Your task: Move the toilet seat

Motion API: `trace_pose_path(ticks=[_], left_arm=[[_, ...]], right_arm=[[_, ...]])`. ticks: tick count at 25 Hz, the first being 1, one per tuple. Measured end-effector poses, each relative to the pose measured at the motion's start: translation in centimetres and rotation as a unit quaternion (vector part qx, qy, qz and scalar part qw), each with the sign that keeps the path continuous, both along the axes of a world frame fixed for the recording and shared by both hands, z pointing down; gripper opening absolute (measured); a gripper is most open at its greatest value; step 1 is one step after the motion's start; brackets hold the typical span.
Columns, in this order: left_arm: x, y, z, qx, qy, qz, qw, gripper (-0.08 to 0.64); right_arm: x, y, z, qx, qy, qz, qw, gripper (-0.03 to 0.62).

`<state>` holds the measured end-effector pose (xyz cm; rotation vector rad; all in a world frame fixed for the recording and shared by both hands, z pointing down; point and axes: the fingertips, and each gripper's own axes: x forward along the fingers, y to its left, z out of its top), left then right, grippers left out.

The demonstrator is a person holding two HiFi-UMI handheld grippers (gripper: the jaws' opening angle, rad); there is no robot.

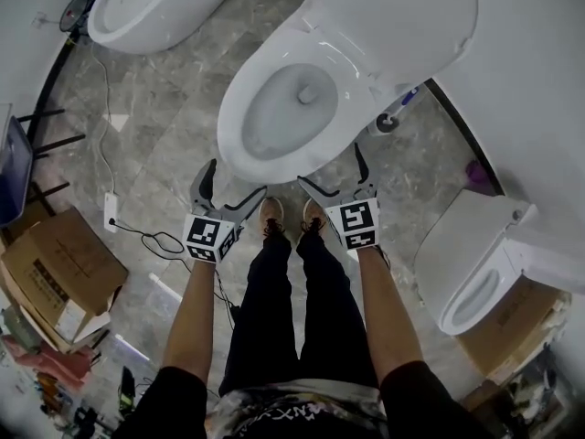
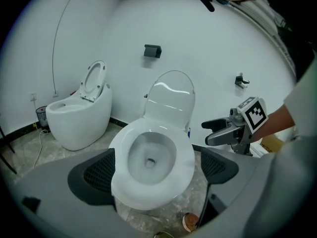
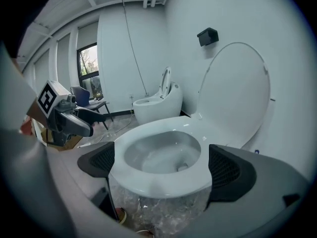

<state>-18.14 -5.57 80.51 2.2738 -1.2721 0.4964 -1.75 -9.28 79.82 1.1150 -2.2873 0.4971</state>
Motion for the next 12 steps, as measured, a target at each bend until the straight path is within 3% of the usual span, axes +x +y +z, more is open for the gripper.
trace_pose_path(ticks=[12], left_arm=[[-0.3,1.0,6.3,-0.038,0.005,-0.021,0.9991,0.523]], right_arm=[[0.2,1.3,7.4,-0.038,0.002,0.016,0.999,0.581]])
